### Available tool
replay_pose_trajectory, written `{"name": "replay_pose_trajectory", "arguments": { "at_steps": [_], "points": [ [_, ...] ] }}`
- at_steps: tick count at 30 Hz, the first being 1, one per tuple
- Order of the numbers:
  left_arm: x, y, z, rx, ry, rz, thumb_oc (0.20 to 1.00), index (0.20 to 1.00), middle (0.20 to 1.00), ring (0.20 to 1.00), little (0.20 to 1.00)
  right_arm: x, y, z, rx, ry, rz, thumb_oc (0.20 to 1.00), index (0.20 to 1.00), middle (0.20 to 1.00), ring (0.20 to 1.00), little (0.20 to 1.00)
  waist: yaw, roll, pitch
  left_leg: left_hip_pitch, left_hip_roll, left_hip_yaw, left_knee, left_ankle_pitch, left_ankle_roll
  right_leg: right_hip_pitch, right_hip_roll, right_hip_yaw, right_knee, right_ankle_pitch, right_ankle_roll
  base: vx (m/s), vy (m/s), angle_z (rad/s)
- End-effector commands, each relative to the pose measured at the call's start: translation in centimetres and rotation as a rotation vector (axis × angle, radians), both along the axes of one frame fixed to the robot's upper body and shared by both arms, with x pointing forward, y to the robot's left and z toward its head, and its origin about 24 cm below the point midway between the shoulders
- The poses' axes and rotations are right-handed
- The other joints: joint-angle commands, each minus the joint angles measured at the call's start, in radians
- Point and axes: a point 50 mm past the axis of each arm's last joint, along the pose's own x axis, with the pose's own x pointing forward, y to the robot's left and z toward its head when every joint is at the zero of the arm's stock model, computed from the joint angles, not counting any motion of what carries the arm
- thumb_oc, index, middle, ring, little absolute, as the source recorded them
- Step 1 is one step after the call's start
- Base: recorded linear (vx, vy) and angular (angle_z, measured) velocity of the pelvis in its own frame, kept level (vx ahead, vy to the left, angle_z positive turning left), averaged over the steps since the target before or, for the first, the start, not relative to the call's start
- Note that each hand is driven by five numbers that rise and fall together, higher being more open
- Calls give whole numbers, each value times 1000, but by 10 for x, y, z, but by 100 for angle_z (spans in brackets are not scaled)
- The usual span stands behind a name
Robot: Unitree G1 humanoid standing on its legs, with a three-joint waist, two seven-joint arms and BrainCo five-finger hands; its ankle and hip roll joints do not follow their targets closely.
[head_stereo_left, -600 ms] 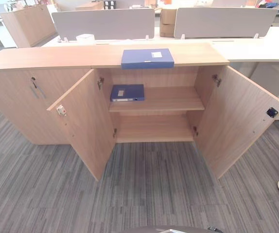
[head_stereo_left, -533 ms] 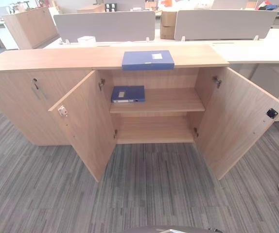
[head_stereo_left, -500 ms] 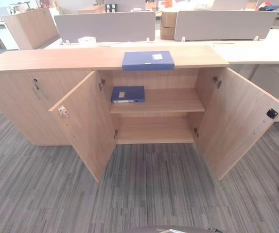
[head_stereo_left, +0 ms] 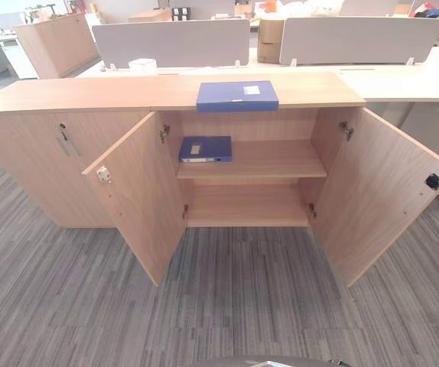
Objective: Put the empty folder in the office cabinet
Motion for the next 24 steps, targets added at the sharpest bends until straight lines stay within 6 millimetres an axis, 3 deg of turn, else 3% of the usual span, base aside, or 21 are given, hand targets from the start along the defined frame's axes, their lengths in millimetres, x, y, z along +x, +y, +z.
{"name": "replay_pose_trajectory", "arguments": {
  "at_steps": [1,24],
  "points": [
    [12,6,1,36,2,-13,1000,1000,1000,1000,1000,16,8,0,16,-24,17,1000,1000,1000,1000,1000,20,-10,29,44,-69,-8,1,-89,41,3,40,19,8,-22,22,0,0,0],
    [11,11,2,46,2,19,1000,1000,1000,1000,1000,13,11,-1,24,-20,32,1000,1000,1000,1000,1000,19,-18,38,43,-61,0,3,-86,39,-1,49,33,10,-18,18,-2,-9,0]
  ]
}}
